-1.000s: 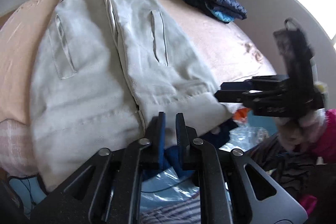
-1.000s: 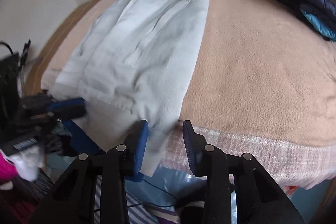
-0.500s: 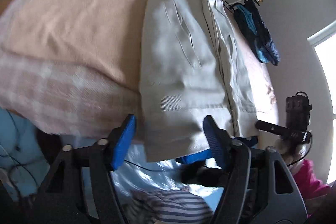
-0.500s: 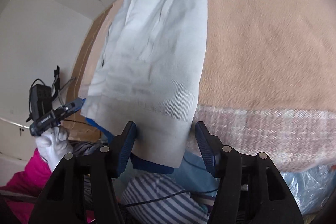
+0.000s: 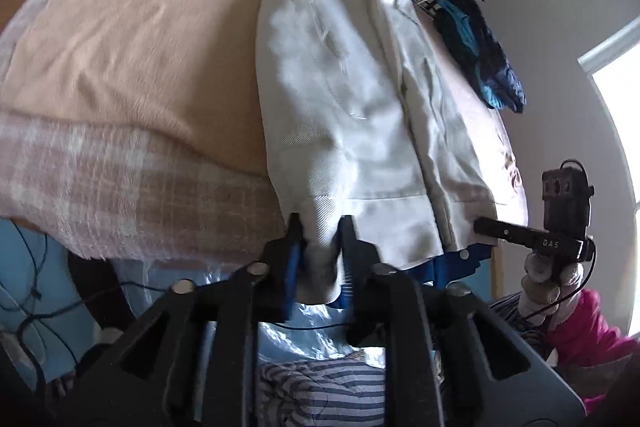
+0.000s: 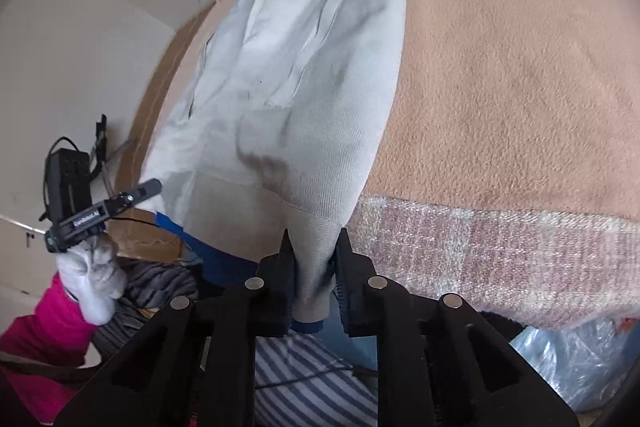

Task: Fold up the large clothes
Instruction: 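Grasp the jacket hem with the right gripper while the left gripper grasps the hem, then lift the hem with both grippers and fold it toward the collar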

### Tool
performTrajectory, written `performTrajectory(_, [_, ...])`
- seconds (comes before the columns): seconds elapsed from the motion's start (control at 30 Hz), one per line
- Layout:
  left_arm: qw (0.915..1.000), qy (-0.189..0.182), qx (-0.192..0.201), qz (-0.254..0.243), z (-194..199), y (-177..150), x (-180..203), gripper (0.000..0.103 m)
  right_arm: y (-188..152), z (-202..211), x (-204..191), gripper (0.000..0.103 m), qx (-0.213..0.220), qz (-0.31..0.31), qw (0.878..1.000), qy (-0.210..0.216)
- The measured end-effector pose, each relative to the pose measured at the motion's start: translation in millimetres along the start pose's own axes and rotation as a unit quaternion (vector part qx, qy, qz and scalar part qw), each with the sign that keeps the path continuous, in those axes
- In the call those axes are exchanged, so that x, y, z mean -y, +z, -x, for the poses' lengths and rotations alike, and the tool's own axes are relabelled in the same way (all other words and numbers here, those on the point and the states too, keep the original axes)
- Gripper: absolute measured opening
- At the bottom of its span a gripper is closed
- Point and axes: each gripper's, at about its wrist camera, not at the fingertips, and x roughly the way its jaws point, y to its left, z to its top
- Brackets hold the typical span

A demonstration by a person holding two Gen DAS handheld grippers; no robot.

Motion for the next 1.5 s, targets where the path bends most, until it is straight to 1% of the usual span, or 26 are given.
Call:
performTrajectory(0.07, [0.9996,-0.022,0.0,0.015,4.5,1.4,-6.6,0.029,0.9,2.0,6.4,0.026,0.0,-0.018,1.0,0.025])
performTrajectory(0.1, [0.9995,-0.025,-0.001,0.019,5.4,2.1,-9.2,0.034,0.1,4.2,10.5,0.033,-0.002,-0.029,0.999,0.039])
performTrajectory(0.17, [0.9988,-0.037,-0.006,0.032,3.1,2.6,-14.9,0.034,0.7,4.4,16.4,0.034,-0.006,-0.044,0.997,0.066])
performTrajectory(0.27, [0.997,-0.052,-0.027,0.05,-9.3,3.3,-17.4,0.034,-2.9,-4.6,20.9,0.034,-0.031,-0.057,0.994,0.093])
performTrajectory(0.3, [0.9971,-0.05,-0.031,0.047,-11.8,3.0,-14.9,0.03,-3.4,-9.5,21.0,0.032,-0.039,-0.06,0.993,0.098])
performTrajectory(0.33, [0.9979,-0.043,-0.032,0.037,-12.4,3.6,-11.0,0.018,-6.6,-3.6,20.9,0.03,-0.04,-0.06,0.992,0.102])
performTrajectory(0.37, [0.9982,-0.041,-0.032,0.032,-12.2,4.7,-7.0,0.016,-7.5,1.0,18.2,0.023,-0.043,-0.059,0.992,0.104])
performTrajectory(0.4, [0.998,-0.044,-0.032,0.031,-10.5,6.2,-4.7,0.015,-2.8,3.6,16.1,0.019,-0.042,-0.058,0.992,0.106])
performTrajectory(0.5, [0.9972,-0.059,-0.027,0.038,-1.1,10.2,0.5,0.013,0.3,12.6,9.8,0.014,-0.033,-0.062,0.99,0.119])
performTrajectory(0.57, [0.9961,-0.072,-0.022,0.046,8.4,14.9,4.0,0.013,1.0,21.5,6.0,0.013,-0.022,-0.066,0.989,0.129])
performTrajectory(0.63, [0.9947,-0.086,-0.016,0.054,15.8,20.9,7.0,0.013,2.5,30.7,5.3,0.012,-0.01,-0.079,0.986,0.148])
performTrajectory(0.7, [0.9932,-0.099,-0.01,0.06,24.2,29.8,12.0,0.013,6.6,40.7,-0.2,0.012,0.004,-0.087,0.983,0.163])
performTrajectory(0.87, [0.9892,-0.126,0.014,0.073,37.0,60.8,27.9,0.012,24.2,59.5,-13.2,0.012,0.031,-0.101,0.977,0.184])
performTrajectory(0.93, [0.9885,-0.13,0.023,0.074,38.3,75.3,33.3,0.012,32.9,64.5,-18.1,0.011,0.045,-0.105,0.976,0.187])
performTrajectory(1.03, [0.9879,-0.131,0.037,0.073,38.4,101.9,38.8,0.011,57.1,75.9,-25.0,0.011,0.071,-0.103,0.974,0.188])
performTrajectory(1.17, [0.988,-0.125,0.054,0.073,29.0,138.1,45.8,0.01,90.0,84.6,-32.4,0.011,0.092,-0.084,0.979,0.161])
performTrajectory(1.27, [0.988,-0.118,0.059,0.08,16.7,158.3,45.4,0.01,113.0,82.9,-28.2,0.011,0.102,-0.084,0.98,0.148])
performTrajectory(1.43, [0.9875,-0.101,0.071,0.098,-5.1,184.8,34.6,0.01,146.7,65.7,-11.6,0.01,0.117,-0.113,0.979,0.125])
performTrajectory(1.5, [0.9879,-0.086,0.079,0.103,-15.0,192.7,29.4,0.01,160.9,55.7,-4.9,0.01,0.119,-0.126,0.979,0.109])
